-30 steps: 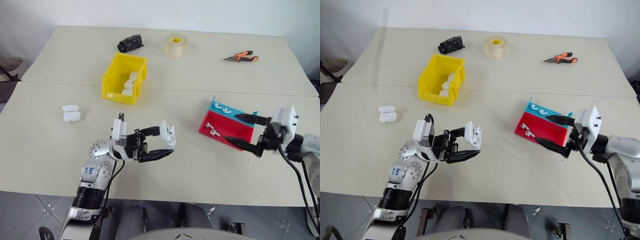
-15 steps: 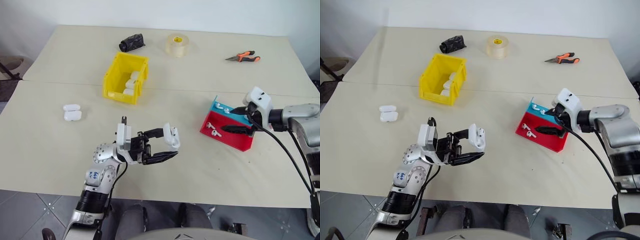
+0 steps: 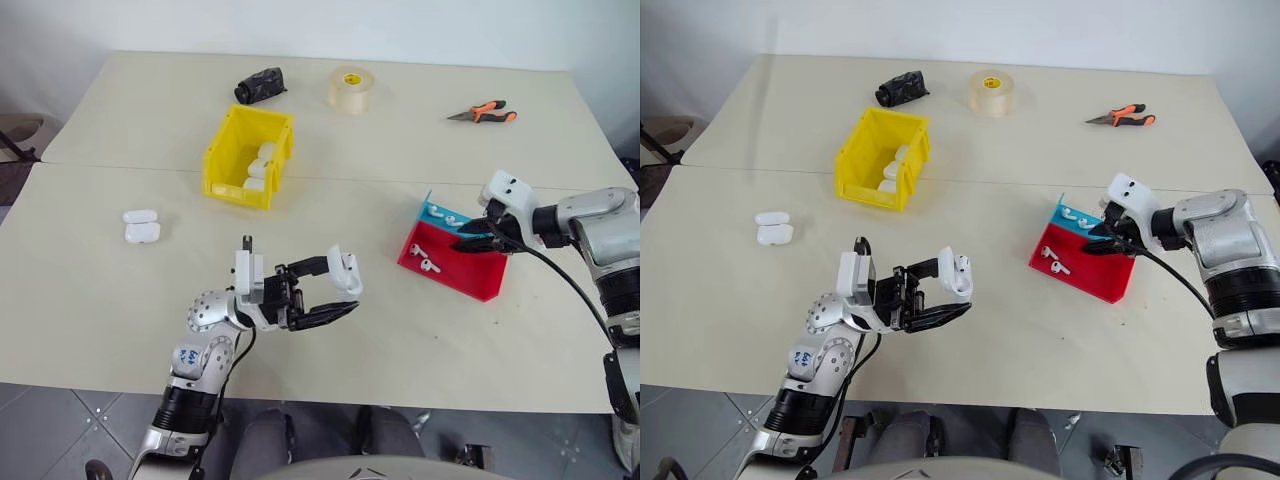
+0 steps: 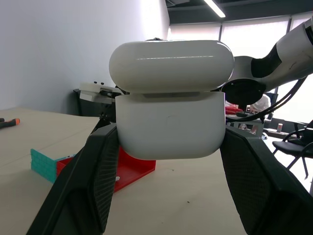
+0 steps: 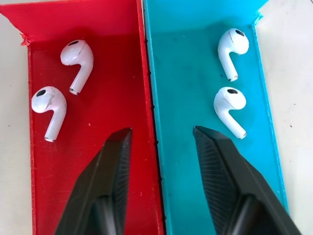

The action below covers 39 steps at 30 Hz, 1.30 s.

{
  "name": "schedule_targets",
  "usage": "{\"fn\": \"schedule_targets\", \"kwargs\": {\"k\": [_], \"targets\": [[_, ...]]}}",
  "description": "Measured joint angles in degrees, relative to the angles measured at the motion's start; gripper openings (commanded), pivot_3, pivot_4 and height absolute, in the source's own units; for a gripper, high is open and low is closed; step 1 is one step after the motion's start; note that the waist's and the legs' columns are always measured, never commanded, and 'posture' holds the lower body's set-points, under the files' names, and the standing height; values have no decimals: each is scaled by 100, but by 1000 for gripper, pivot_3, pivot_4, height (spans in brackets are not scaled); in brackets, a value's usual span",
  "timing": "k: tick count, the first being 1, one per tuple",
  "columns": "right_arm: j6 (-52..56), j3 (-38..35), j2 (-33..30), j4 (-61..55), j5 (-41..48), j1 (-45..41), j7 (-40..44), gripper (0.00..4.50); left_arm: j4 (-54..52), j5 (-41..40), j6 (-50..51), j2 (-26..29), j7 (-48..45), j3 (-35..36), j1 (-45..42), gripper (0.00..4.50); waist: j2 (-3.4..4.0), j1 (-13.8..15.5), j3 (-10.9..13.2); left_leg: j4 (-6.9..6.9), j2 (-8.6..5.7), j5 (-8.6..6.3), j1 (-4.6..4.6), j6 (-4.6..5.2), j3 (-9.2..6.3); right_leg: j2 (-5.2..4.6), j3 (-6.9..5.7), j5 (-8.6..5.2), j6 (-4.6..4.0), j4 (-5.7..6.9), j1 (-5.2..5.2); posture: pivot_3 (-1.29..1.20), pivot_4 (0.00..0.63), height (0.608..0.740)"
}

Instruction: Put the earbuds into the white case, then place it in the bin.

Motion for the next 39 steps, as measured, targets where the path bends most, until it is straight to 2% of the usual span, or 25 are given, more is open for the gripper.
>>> {"fn": "schedule_targets", "kwargs": {"k": [5, 10, 19, 22, 23, 30, 34, 39], "targets": [[-110, 42, 149, 290, -237, -146, 119, 2226, -31, -3, 0, 21, 18, 5, 0, 2975, 0, -27, 0, 0, 0, 0, 0, 0, -1, 0, -1, 0, 0, 1, 0, 0, 150, 740], [-182, 82, 225, 531, -383, -175, 200, 682, -71, -2, -13, 119, -83, -17, 0, 2975, 0, -79, 0, -1, 0, 0, 0, 0, 0, 0, 0, 0, 0, 0, 0, 0, 150, 740], [-441, 82, 352, 825, -532, -341, 264, 682, -74, -2, -84, 136, -148, -23, -1, 2975, 1, -73, 0, 0, 1, 0, 1, 0, -1, 0, 0, 0, 0, 1, 0, 0, 150, 740], [-507, 82, 354, 858, -566, -352, 345, 121, -78, -2, -89, 136, -143, -23, -1, 2975, 1, -80, 0, 0, 1, 0, 1, 0, -1, 0, 0, 0, 0, 1, 0, 0, 150, 740], [-565, 82, 355, 862, -580, -362, 378, 56, -82, -2, -89, 136, -142, -23, -1, 2975, 1, -83, 0, 0, 1, 0, 1, 0, 0, 0, 1, 0, 0, 1, 0, 0, 150, 740], [-800, 81, 365, 1056, -650, -424, 483, 56, -183, -1, -89, 136, -115, -24, 3, 2975, 1, -78, 0, 0, 1, 0, 1, 0, -1, 0, 0, 0, 0, 1, 0, 0, 150, 740], [-1308, 80, 365, 1138, -648, -423, 852, 56, -213, -1, -89, 139, -105, -24, 22, 2975, 1, -95, 0, 0, 1, 0, 2, 0, 0, 0, 1, 0, 0, 0, 0, 0, 150, 740], [-2527, 140, 363, 1422, -657, -422, 1429, 56, -223, -1, -89, 172, -106, -23, 89, 2975, 2, -88, 0, 0, 1, 0, 1, 0, 0, 0, 1, 0, 0, 0, 0, 0, 150, 740]]}}
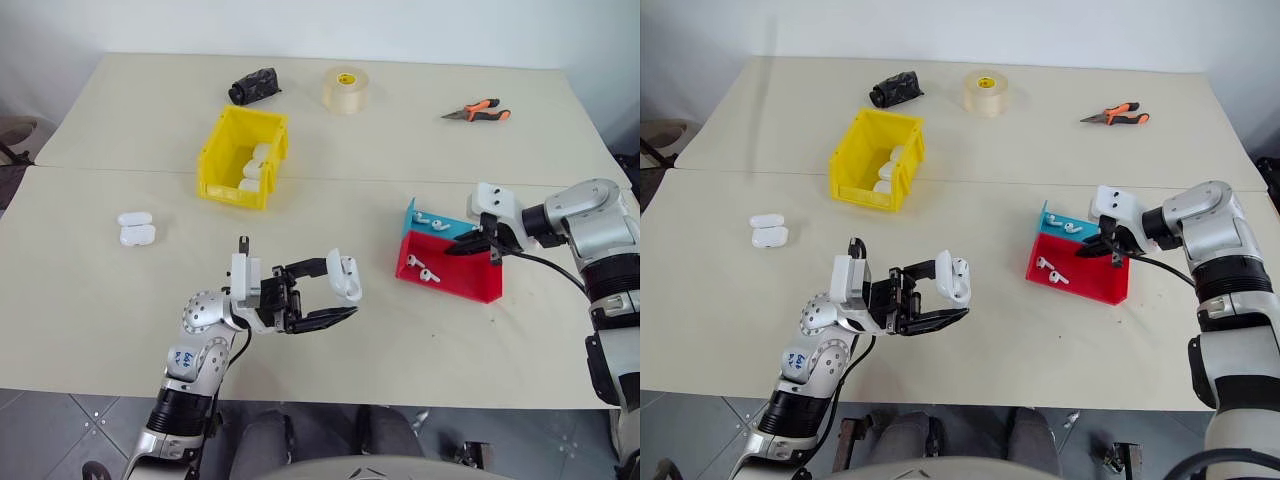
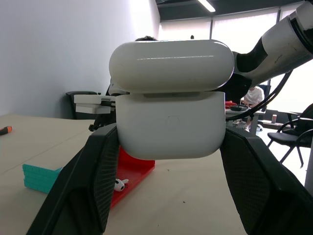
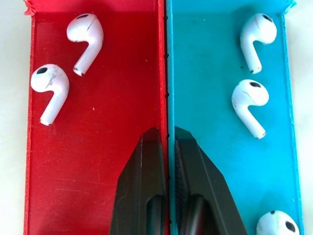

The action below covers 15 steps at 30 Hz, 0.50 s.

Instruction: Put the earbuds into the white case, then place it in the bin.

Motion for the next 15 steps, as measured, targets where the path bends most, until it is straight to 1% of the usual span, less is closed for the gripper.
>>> {"fn": "schedule_targets", "kwargs": {"k": [3, 7, 11, 15], "targets": [[-643, 61, -16, 72, 7, 24, 141, 56, 0, 0, 0, 3, 7, 2, 0, 2975, 0, 4, 0, 0, 0, 0, 0, 0, 0, 0, 0, 0, 0, 0, 0, 0, 150, 740], [-987, 192, -227, -90, 99, 228, 177, 56, -9, 0, 0, 2, 42, 5, 15, 2975, 0, 27, 0, 2, 0, 0, -1, 0, -3, -1, -1, 0, 0, 0, 2, 0, 150, 740], [-664, 287, -546, -770, 392, 648, 174, 56, -28, 1, -1, 0, 94, 0, 53, 2975, 0, 20, 0, 1, 1, 0, 0, 0, -3, -1, -2, 0, 0, 1, 2, 0, 150, 740], [-135, 276, -714, -1438, 516, 960, 162, 56, -37, 1, -1, 0, 119, -1, 58, 2975, 0, 20, 0, 2, 1, 0, 1, 0, -3, -1, -1, 0, 0, 1, 2, 0, 150, 740]]}}
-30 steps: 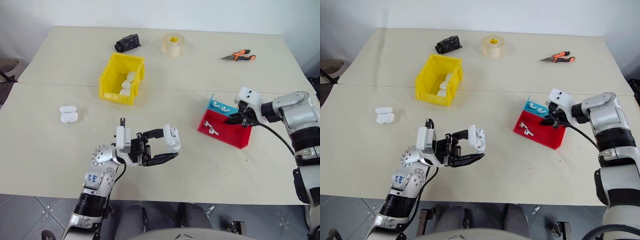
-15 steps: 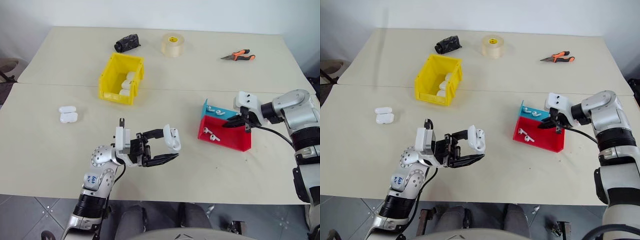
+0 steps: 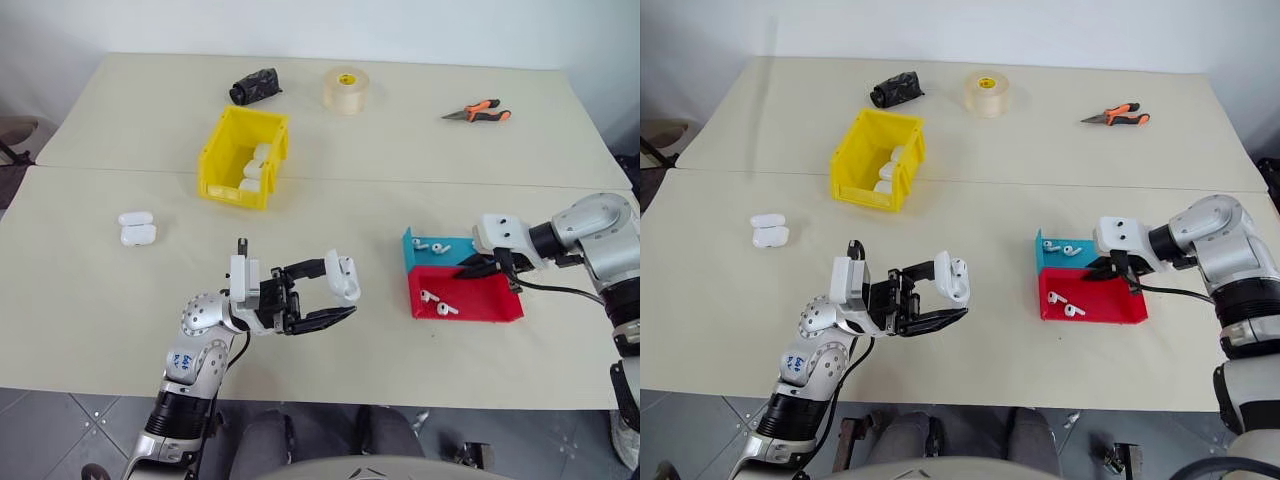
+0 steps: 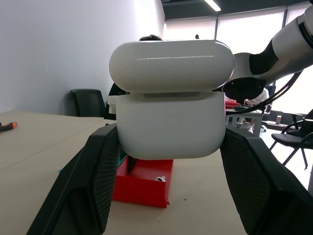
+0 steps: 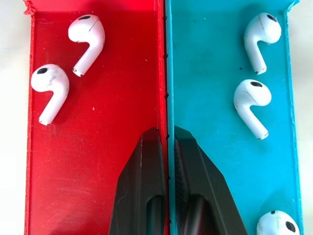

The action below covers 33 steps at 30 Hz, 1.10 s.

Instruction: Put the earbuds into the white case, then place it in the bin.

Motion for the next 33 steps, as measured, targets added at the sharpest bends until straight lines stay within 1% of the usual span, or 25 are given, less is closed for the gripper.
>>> {"fn": "schedule_targets", "kwargs": {"k": [6, 8, 9, 12, 13, 16, 23, 29, 30, 31, 33], "targets": [[446, -142, -16, -484, -1, 241, -34, 56, 1, 0, 0, -13, -2, -5, -4, 2975, 0, 5, 0, 0, 0, 0, 0, 0, 0, 0, 0, 0, 0, -1, 1, 0, 150, 740], [573, -183, -16, -591, -5, 289, -39, 621, 1, 0, 0, -13, -4, -4, -5, 2975, 0, 6, 0, 0, 0, 0, 0, 0, 0, 0, 0, 0, 0, -1, 1, 0, 150, 740], [624, -178, -16, -632, -17, 325, -41, 801, 0, 0, 0, -13, -5, -4, -7, 2975, 0, 8, 0, 0, 0, 0, 0, 0, 0, 0, -1, 0, 0, -1, 1, 0, 150, 740], [712, -200, -18, -757, -11, 390, -44, 1737, 1, 0, 0, -6, -6, -2, -7, 2975, 0, 1, 0, 0, 0, 0, 1, 0, 0, 0, 0, 0, 0, -1, 2, 0, 150, 740], [730, -208, -18, -774, -9, 398, -44, 2137, 1, 0, 0, -6, -6, -3, -7, 2975, 0, 0, 0, 1, 0, 0, 1, 0, 0, 0, 0, 0, 0, -1, 2, 0, 150, 740], [865, -217, -37, -880, -2, 416, -43, 3046, 1, 0, 0, -6, -5, -2, -7, 2975, 0, 3, 0, 1, 0, 0, 1, 0, 0, 0, 0, 0, 0, -1, 2, 0, 150, 740], [974, -217, -152, -939, -14, 390, -43, 3046, 1, 0, 0, -4, -2, -1, -4, 2975, 0, 5, 0, 1, -1, 0, 0, 0, 1, 0, 0, 0, 0, -2, 2, 0, 150, 740], [1494, -238, -262, -1190, 138, 202, -42, 3046, 1, 0, 0, -14, -1, -2, -4, 2975, 0, 8, 0, 0, 0, 0, 0, 0, 0, 0, 0, 0, 0, -2, 1, 0, 150, 740], [1689, -242, -341, -1290, 240, 197, -39, 3409, 1, 0, 0, -16, -1, -2, -5, 2975, 0, 21, 0, 1, -1, 0, -2, 0, -1, 0, 0, 0, 0, -2, 1, 0, 150, 740], [1808, -275, -415, -1359, 316, 196, -39, 3608, 1, 0, 0, -13, -1, 0, -4, 2975, 0, 31, 0, 2, -2, 0, -3, 0, -1, -1, 0, 0, 0, -2, 1, 0, 150, 740], [1974, -365, -538, -1443, 443, 179, -38, 4223, 1, 0, 0, -15, -1, 0, -4, 2975, 0, 29, 0, 3, -2, 0, -3, 0, -1, -1, 0, 0, 0, -2, 1, 0, 150, 740]]}}
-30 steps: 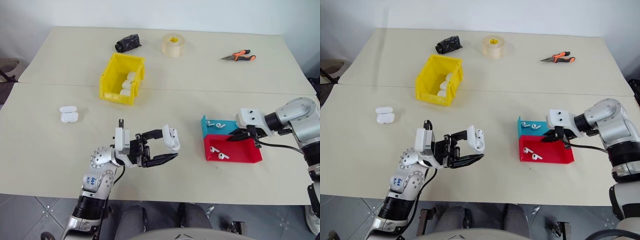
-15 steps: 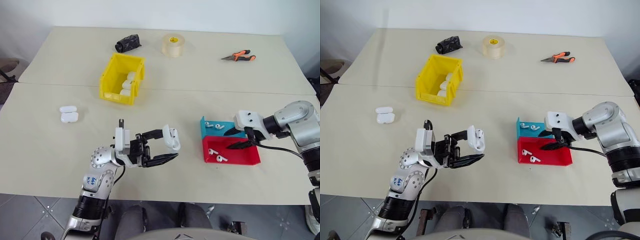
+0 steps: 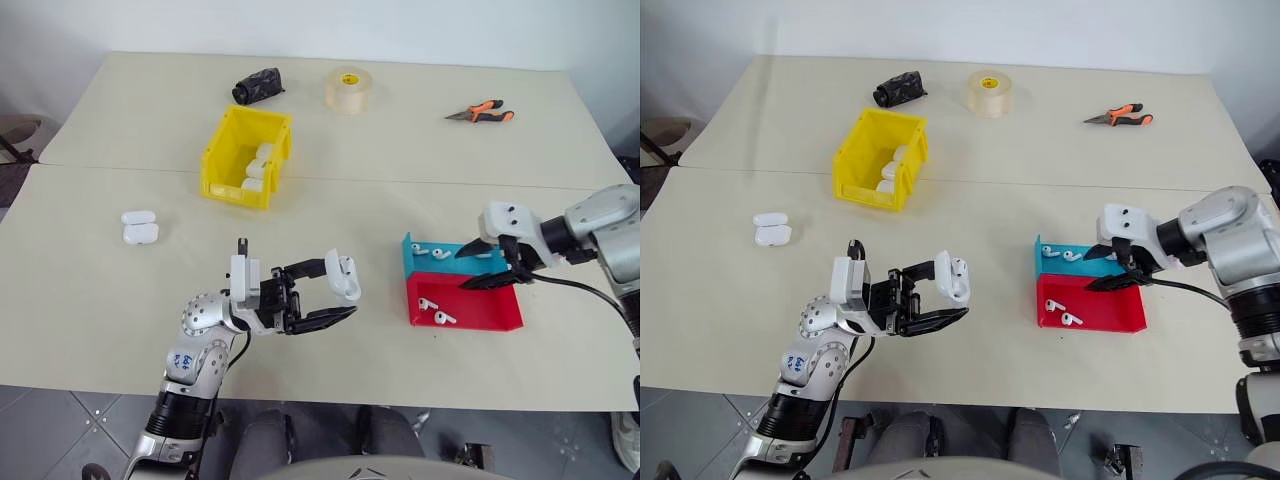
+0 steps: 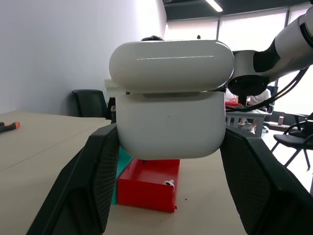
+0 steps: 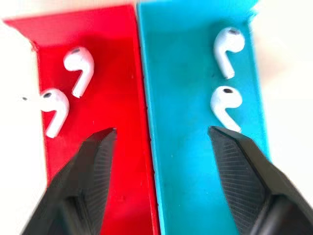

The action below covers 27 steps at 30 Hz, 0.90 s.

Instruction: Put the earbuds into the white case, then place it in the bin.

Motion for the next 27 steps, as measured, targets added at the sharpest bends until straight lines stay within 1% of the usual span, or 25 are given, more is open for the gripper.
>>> {"fn": "schedule_targets", "kwargs": {"k": [1, 4, 7, 11, 16, 22, 27], "targets": [[37, -33, -82, -11, 49, 0, 1, 4453, 0, 0, 0, -1, -1, 0, 2, 2975, 0, 0, 0, -1, 0, 0, 0, 0, 0, 0, 0, 0, 0, 0, 0, 0, 150, 740], [96, -100, -163, 77, 112, -122, 0, 4453, 1, 0, 0, 0, -4, 3, 2, 2975, 0, -25, 0, -2, 0, 0, 1, 0, 2, 0, 0, 0, 0, -1, 0, 0, 150, 740], [1, -96, -117, 410, 77, -464, -13, 4453, 10, 0, 0, -27, -12, -6, -3, 2975, 1, -39, 0, -5, 1, 0, 4, 0, 3, 1, 1, 0, 0, 0, -1, 0, 150, 740], [-233, 55, 121, 1052, -342, -951, -56, 4453, 39, 1, -16, -81, -29, -53, -42, 2975, 1, -42, 0, -4, 1, 0, 4, 0, 5, 1, 1, 0, 0, -1, -1, 0, 150, 740], [-699, 476, 610, 2026, -964, -1453, -70, 4453, 64, 8, -52, -118, -37, -89, -97, 2975, 1, -27, 0, -3, 0, 0, 1, 0, 5, 0, 0, 0, 0, 0, -2, 0, 150, 740], [-1262, 830, 790, 2962, -1676, -1844, -221, 4453, 59, 21, -62, -119, -21, -114, -97, 2975, 3, -38, 1, -4, 0, 0, 1, 0, 5, 0, 0, 0, 0, 0, -3, 0, 150, 740], [-1558, 863, 848, 3438, -2053, -2066, -358, 4453, 41, 33, -73, -135, 0, -146, -95, 2975, 6, -48, 3, -4, 1, 0, 2, 0, 5, 0, 0, 0, 0, 1, -4, 0, 150, 740]]}}
